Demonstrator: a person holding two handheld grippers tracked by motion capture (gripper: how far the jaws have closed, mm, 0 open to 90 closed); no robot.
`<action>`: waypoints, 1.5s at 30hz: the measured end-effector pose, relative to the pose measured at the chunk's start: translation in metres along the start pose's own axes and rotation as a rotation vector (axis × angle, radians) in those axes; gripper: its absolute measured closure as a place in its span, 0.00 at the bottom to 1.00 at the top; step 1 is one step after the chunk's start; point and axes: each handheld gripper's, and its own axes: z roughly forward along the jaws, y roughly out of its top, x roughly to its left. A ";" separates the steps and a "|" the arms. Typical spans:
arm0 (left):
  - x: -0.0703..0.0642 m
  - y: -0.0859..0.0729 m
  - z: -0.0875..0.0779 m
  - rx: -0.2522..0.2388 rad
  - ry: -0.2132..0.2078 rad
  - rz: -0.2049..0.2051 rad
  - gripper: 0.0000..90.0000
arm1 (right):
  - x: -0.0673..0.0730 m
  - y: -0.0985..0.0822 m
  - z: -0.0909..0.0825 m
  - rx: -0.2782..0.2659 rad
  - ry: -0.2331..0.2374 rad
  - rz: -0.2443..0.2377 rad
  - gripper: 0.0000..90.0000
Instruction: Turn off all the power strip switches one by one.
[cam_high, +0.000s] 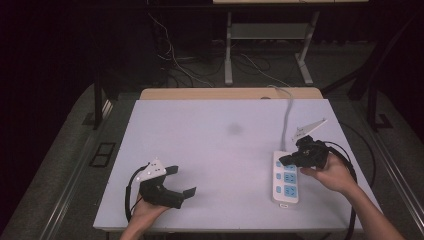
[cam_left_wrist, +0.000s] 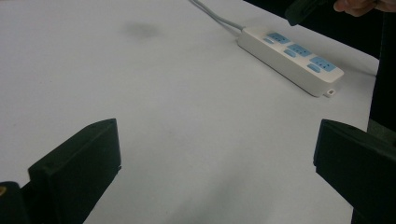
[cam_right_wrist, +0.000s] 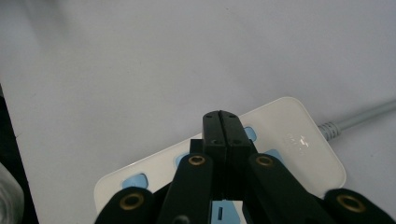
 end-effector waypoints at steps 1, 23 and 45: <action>0.000 0.000 0.000 0.000 0.000 0.000 0.00 | -0.001 0.000 0.000 -0.002 -0.003 0.000 1.00; 0.000 0.000 0.000 0.001 -0.001 0.004 0.00 | -0.018 0.001 0.018 0.014 -0.013 0.037 1.00; 0.000 0.000 0.000 0.001 -0.003 0.008 0.00 | -0.017 0.000 0.033 0.049 -0.015 0.033 1.00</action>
